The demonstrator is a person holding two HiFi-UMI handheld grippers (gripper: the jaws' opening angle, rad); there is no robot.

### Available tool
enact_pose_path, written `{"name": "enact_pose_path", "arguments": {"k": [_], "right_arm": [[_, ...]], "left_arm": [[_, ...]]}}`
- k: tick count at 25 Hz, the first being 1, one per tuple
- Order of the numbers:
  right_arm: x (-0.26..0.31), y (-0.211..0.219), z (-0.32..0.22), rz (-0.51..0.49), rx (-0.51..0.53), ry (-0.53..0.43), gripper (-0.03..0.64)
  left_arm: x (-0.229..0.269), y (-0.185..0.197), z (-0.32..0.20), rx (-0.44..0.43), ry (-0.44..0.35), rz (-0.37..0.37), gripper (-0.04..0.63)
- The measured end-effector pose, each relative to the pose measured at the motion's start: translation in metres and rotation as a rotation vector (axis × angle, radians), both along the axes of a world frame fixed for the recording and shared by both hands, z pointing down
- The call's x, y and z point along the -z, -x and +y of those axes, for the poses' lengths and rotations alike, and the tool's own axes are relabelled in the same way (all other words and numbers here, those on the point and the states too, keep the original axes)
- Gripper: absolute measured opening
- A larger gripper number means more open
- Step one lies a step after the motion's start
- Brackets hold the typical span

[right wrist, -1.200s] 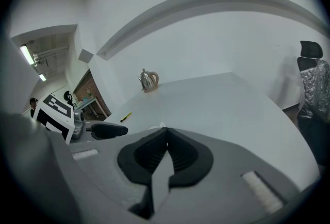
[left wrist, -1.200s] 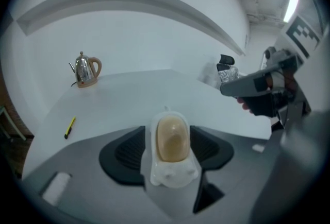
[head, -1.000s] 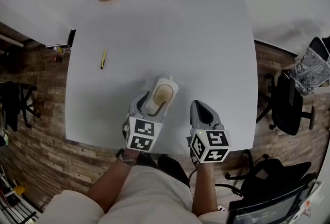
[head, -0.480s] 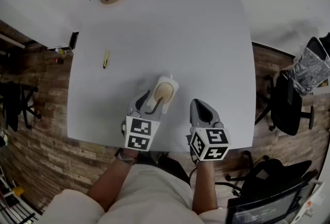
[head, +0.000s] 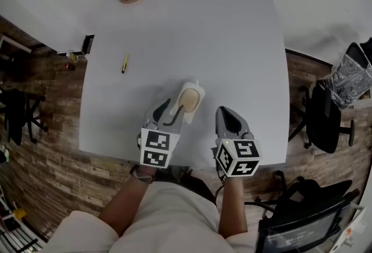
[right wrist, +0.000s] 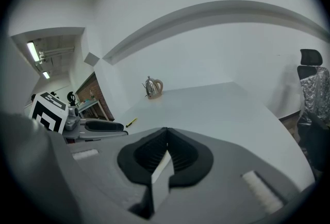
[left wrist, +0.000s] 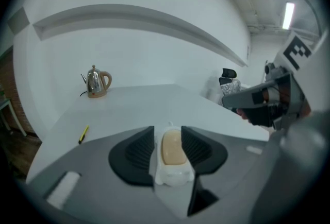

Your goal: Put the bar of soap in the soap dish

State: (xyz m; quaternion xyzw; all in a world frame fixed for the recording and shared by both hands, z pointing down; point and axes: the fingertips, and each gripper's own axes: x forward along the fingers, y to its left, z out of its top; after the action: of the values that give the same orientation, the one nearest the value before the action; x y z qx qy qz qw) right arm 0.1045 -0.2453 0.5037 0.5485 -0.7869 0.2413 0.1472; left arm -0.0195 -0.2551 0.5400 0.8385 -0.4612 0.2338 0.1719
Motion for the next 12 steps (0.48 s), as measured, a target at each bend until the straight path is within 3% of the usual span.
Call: {"name": "enact_pose_path", "arguments": {"k": [6,12], "right_arm": [[0.007,0.005,0.0,0.005,0.01,-0.018,0.003],[0.015,0.007,0.004,0.012,0.014,-0.038,0.003]], "left_arm": [[0.007,0.005,0.004,0.001,-0.013,0.005,0.149],[0.014,0.011,0.005,0.023,-0.036,0.056,0.104]]}}
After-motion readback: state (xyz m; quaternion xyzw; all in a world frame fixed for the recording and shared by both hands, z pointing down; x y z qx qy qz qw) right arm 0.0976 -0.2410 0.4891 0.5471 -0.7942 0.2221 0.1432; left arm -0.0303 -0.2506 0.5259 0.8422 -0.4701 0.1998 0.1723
